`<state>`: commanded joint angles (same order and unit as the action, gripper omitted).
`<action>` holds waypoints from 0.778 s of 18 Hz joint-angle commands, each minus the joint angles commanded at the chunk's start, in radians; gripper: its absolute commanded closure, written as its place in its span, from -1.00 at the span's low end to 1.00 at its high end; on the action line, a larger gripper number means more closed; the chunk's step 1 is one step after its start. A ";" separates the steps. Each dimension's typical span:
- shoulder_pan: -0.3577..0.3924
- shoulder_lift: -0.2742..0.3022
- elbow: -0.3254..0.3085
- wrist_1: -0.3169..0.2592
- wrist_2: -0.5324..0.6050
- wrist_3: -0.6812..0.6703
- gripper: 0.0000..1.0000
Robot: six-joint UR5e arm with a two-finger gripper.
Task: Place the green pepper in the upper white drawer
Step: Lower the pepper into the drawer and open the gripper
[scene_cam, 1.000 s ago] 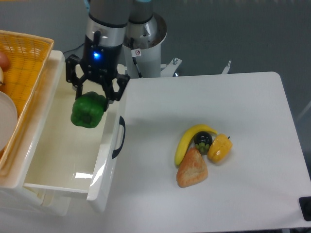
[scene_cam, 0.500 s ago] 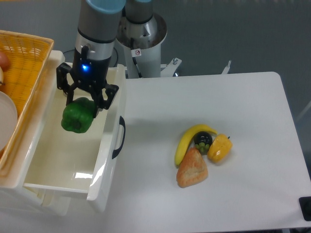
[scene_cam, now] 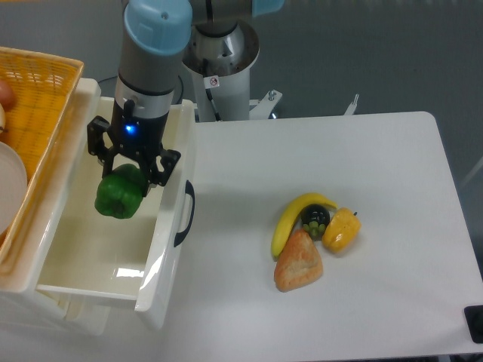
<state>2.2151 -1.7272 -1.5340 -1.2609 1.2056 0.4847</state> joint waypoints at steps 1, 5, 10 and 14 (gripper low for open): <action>-0.006 -0.003 0.000 -0.002 0.015 0.000 0.36; -0.029 -0.026 0.000 -0.003 0.048 0.000 0.32; -0.032 -0.037 0.000 -0.002 0.049 0.000 0.20; -0.032 -0.041 0.000 0.000 0.054 0.003 -0.32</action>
<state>2.1829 -1.7687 -1.5340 -1.2609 1.2594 0.4878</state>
